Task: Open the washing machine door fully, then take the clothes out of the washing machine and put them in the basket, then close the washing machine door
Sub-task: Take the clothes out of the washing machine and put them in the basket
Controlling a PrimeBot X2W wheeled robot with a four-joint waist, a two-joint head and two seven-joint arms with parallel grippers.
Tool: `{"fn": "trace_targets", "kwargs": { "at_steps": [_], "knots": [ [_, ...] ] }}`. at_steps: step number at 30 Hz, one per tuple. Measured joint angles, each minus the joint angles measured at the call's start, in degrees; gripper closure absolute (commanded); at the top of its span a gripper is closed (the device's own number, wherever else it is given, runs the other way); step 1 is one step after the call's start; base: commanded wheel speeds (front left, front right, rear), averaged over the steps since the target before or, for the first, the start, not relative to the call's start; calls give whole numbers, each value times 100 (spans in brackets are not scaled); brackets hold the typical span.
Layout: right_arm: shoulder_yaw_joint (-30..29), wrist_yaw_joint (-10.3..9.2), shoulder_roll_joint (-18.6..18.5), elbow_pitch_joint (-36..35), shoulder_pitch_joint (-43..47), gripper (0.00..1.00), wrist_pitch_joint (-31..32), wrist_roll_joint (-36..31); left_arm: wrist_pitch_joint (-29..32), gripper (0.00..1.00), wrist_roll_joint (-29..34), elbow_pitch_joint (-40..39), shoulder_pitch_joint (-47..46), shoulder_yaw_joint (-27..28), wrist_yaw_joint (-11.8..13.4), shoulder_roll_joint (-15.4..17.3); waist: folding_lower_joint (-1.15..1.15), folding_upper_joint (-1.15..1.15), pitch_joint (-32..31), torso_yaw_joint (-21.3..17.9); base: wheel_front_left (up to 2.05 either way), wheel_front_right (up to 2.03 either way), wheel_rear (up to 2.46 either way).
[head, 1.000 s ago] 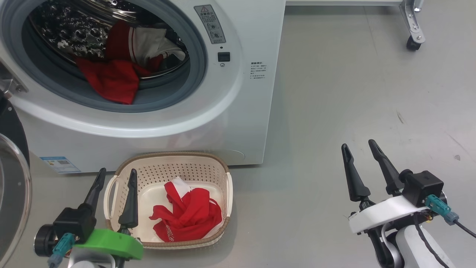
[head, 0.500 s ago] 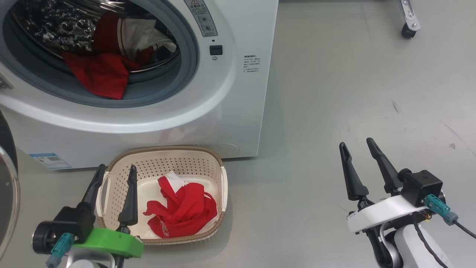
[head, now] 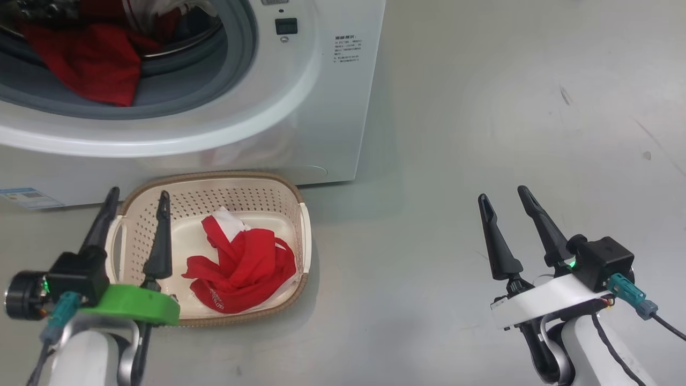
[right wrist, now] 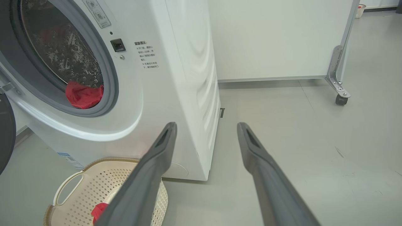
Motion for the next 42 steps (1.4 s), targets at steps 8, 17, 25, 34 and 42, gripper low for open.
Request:
{"fn": "trace_targets", "kwargs": {
  "at_steps": [8, 17, 25, 34, 42],
  "knots": [
    [59, 0, 73, -151, -328, 0, 0, 12, 580, 0, 52, -73, -846, 372, 234, 327, 0, 0, 607, -231, 0, 0, 0],
    [183, 0, 224, -183, -643, 0, 0, 78, 1492, 0, 42, 177, -1948, 802, 456, 814, 0, 0, 1201, -669, 0, 0, 0],
    [203, 0, 323, -181, -881, 0, 0, 183, 2334, 0, 52, 559, -2929, 1010, 630, 1226, 0, 0, 1617, -1110, 0, 0, 0],
    [248, 0, 417, -177, -1044, 0, 0, 280, 3048, 0, 221, 1054, -3764, 1037, 722, 1612, 0, 0, 2004, -1501, 0, 0, 0],
    [343, 0, 488, -177, -1211, 0, 0, 338, 3461, 0, 524, 1483, -4391, 1066, 881, 1923, 1, 0, 2314, -1760, 0, 0, 0]
  ]
}}
